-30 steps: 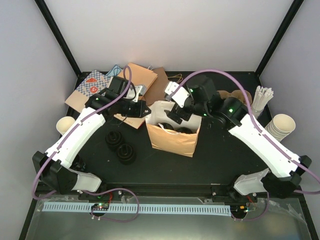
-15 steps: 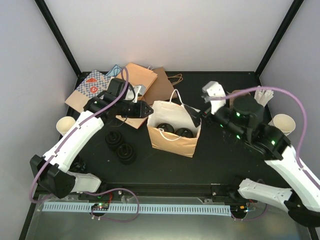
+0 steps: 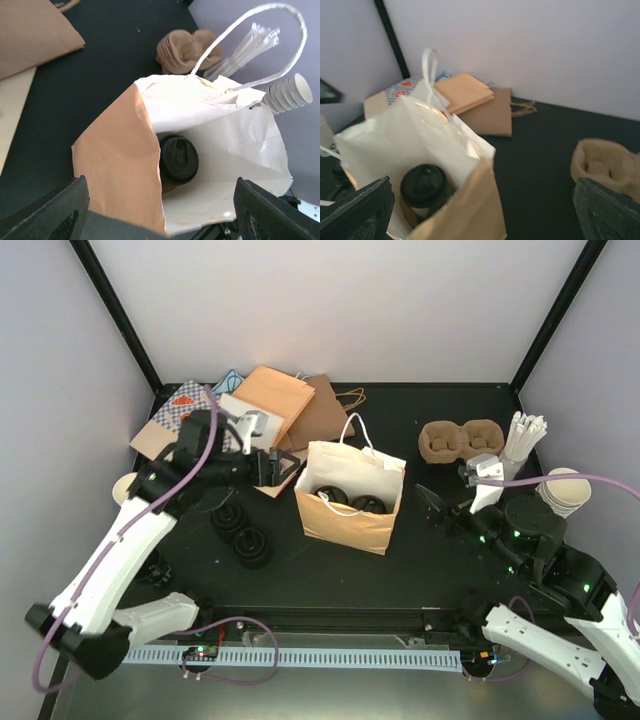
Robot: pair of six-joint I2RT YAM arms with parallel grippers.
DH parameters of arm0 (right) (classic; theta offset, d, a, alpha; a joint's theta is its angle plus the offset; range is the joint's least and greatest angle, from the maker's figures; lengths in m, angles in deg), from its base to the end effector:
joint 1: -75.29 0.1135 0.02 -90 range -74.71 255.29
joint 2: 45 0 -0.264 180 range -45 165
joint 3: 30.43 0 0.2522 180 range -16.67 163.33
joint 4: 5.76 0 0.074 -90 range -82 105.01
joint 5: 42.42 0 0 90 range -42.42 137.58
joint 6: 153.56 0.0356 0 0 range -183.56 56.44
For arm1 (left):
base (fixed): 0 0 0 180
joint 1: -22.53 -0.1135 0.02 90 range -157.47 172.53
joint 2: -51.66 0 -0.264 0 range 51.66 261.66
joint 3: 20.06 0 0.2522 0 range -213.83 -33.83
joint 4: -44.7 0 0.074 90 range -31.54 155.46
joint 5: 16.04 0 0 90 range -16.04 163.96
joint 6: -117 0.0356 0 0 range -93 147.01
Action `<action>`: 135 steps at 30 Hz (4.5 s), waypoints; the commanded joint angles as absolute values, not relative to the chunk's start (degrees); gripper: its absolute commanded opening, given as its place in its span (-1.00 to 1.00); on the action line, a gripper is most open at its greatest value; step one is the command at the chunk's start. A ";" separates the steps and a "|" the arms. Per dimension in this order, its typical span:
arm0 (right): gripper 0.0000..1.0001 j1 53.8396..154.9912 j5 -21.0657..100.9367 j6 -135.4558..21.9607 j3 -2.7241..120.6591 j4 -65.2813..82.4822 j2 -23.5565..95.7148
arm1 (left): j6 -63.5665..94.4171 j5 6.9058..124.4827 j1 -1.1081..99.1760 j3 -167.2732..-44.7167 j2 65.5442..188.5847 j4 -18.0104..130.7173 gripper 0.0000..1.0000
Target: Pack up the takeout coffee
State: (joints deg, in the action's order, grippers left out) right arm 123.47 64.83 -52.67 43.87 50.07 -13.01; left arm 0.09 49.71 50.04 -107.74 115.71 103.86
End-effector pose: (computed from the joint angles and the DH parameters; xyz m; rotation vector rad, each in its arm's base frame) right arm 0.0663 0.0582 0.3979 -0.3731 1.7815 0.4636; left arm 0.1903 -0.1156 0.3901 0.2656 2.2919 -0.9779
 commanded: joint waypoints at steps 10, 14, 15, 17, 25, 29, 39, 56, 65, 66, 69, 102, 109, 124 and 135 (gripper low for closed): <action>1.00 123.67 76.60 -32.74 46.75 69.09 -3.18 | 4.59 65.64 50.11 -89.65 91.78 106.87 0.97; 1.00 123.63 73.58 -34.82 53.77 71.87 5.10 | 5.65 67.26 50.13 -87.22 89.72 106.86 0.97; 1.00 123.65 73.91 -35.97 54.38 72.13 6.51 | 6.25 67.34 50.12 -86.71 89.16 106.28 0.97; 1.00 123.64 75.62 -36.63 54.21 71.89 8.60 | 7.91 67.59 50.13 -85.79 87.79 104.94 0.98; 1.00 112.48 79.06 -36.77 64.67 77.80 16.77 | 11.89 69.64 50.12 -82.59 85.39 101.47 0.98; 0.95 100.79 75.53 -39.05 68.73 78.93 20.34 | 13.07 66.63 50.14 -78.29 83.85 96.84 0.97; 0.43 77.00 65.84 -37.40 73.85 77.46 26.03 | 13.49 65.95 50.22 -75.78 80.71 94.95 0.98; -0.04 70.44 68.94 -35.04 82.27 74.97 41.81 | 13.03 66.76 50.20 -74.59 78.46 94.71 0.98; -0.09 69.02 69.51 -33.52 83.00 73.78 47.40 | 13.04 66.68 50.17 -74.62 78.89 94.71 0.98; -0.15 68.93 69.54 -33.57 83.08 73.44 47.84 | 13.04 66.71 50.17 -74.56 78.88 94.74 0.98; -0.19 68.88 70.81 -33.94 83.45 72.79 48.61 | 13.06 66.75 50.21 -74.60 78.96 94.76 0.97; -0.93 68.35 71.74 -34.34 88.18 74.79 51.55 | 12.93 67.21 50.22 -74.65 80.05 94.85 0.97; -0.94 68.35 71.13 -35.37 91.33 77.43 49.28 | 12.86 67.21 50.22 -74.68 80.04 94.86 0.97; -0.92 68.48 65.13 -37.02 104.46 85.78 44.67 | 12.86 67.13 50.20 -74.67 80.14 94.85 0.97; -0.95 68.45 51.61 -39.19 113.95 87.51 38.37 | 12.86 67.08 50.20 -74.69 80.17 94.90 0.97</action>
